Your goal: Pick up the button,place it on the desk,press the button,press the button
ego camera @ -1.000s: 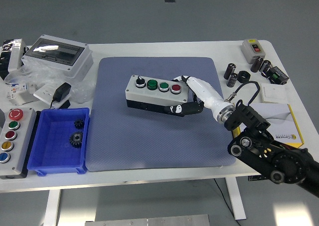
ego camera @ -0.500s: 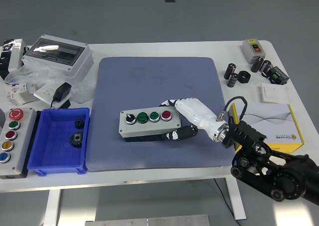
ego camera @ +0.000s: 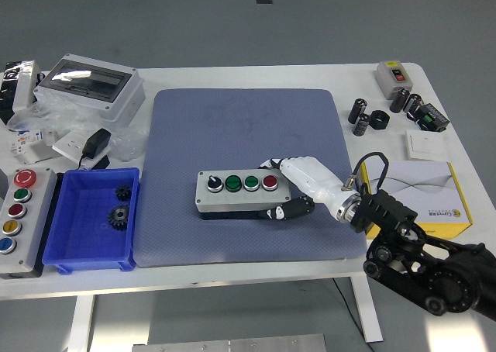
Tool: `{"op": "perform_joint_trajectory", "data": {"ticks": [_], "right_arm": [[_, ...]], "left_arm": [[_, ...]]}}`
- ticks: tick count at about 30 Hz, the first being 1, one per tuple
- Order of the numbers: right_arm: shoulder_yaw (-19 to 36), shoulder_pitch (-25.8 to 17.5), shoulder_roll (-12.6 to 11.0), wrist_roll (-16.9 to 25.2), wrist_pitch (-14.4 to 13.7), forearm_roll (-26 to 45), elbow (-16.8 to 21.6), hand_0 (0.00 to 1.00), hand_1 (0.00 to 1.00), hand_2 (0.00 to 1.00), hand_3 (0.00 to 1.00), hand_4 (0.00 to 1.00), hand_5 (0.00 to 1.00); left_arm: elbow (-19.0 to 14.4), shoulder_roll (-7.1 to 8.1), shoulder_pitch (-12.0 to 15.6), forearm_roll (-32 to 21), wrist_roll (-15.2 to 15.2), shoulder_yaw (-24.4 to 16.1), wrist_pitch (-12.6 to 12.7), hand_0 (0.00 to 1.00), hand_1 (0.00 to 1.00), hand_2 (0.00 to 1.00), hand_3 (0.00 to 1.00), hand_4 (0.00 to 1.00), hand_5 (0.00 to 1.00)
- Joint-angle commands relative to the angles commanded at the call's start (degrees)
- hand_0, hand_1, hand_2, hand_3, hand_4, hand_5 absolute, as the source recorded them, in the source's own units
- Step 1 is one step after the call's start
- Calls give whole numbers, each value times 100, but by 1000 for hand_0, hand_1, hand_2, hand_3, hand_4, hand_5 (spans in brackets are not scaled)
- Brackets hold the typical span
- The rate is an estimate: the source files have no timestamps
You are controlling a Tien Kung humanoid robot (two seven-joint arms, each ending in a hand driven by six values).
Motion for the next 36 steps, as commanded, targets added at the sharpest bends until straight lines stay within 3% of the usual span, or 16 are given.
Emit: {"op": "perform_joint_trajectory", "data": {"ticks": [4, 5, 10, 11, 16, 17, 18, 29, 30, 35, 36], "right_arm": [[28, -16, -17, -46, 75, 23, 7, 587, 584, 559, 563, 605, 2], [33, -17, -20, -52, 90, 25, 10, 761, 730, 704, 712, 400, 2], [107, -21, -50, -29, 220, 84, 33, 761, 730, 704, 712, 400, 2], [142, -22, -61, -7, 265, 106, 41, 833, 791, 804, 847, 575, 2], [341, -36, -144, 92, 576, 321, 124, 833, 791, 804, 847, 575, 2], [378, -39, -161, 109, 640, 374, 144, 853, 819, 853, 888, 643, 27], [418, -44, -178, 126, 712, 446, 169, 853, 819, 853, 888, 643, 27], [976, -210, -480, 154, 1699, 1776, 640, 869, 836, 887, 918, 701, 68], [1040, -238, -520, 152, 1749, 1872, 717, 907, 876, 920, 951, 769, 151], [1573, -427, -813, 148, 2028, 2517, 1309, 907, 876, 920, 951, 769, 151], [1675, -442, -856, 156, 2046, 2617, 1413, 947, 900, 936, 973, 821, 249]], "left_arm": [[0, 2, 5, 17, 3, -13, 0, 626, 532, 529, 591, 617, 185], [0, 3, 6, 23, 4, -17, 0, 626, 532, 528, 591, 618, 186], [0, 10, 4, 48, 6, -29, -3, 626, 532, 528, 591, 618, 186], [0, 11, 3, 51, 6, -28, -4, 626, 533, 528, 590, 618, 186], [0, 13, 2, 78, 13, -36, -6, 626, 533, 528, 590, 618, 186], [0, 13, 1, 84, 15, -38, -7, 626, 531, 527, 590, 618, 187], [0, 14, -1, 89, 15, -39, -7, 626, 531, 527, 590, 618, 187], [0, 36, -37, 145, 8, -67, -11, 626, 531, 527, 591, 617, 184], [0, 35, -37, 146, 10, -68, -11, 626, 527, 525, 589, 615, 183], [0, 27, -35, 134, 15, -59, -13, 626, 527, 525, 589, 615, 183], [0, 26, -36, 131, 16, -56, -14, 625, 530, 525, 590, 615, 181]]}}
